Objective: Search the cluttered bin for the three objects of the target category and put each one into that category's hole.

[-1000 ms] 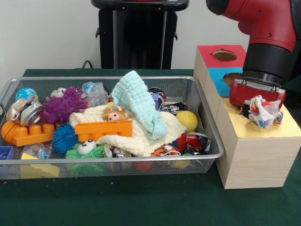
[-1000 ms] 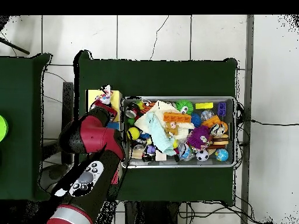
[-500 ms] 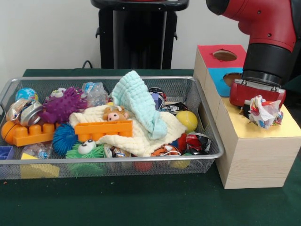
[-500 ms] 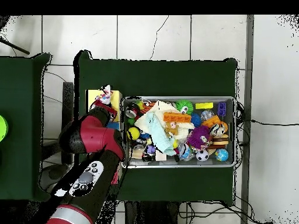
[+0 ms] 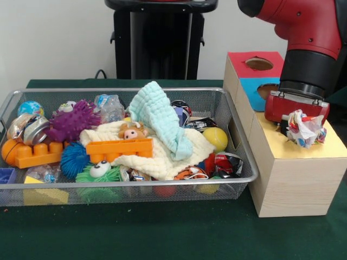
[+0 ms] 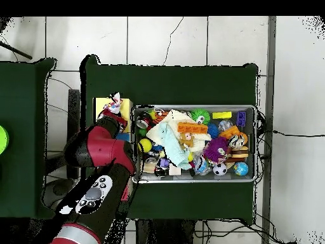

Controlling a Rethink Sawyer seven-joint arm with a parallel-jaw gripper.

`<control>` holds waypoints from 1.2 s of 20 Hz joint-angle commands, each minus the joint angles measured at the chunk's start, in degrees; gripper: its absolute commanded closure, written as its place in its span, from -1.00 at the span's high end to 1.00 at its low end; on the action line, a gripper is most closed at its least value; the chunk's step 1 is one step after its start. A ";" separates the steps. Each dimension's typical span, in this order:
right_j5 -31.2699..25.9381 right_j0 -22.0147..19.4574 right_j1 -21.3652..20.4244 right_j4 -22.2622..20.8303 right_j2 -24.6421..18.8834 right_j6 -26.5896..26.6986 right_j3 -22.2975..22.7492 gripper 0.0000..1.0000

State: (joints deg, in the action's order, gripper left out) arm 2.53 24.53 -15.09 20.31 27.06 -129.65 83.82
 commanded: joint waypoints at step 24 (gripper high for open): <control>-12.37 -3.27 -8.69 -4.16 -5.43 -4.50 7.32 -1.00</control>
State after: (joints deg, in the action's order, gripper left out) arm -11.00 23.72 -24.77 20.30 27.11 -129.65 85.22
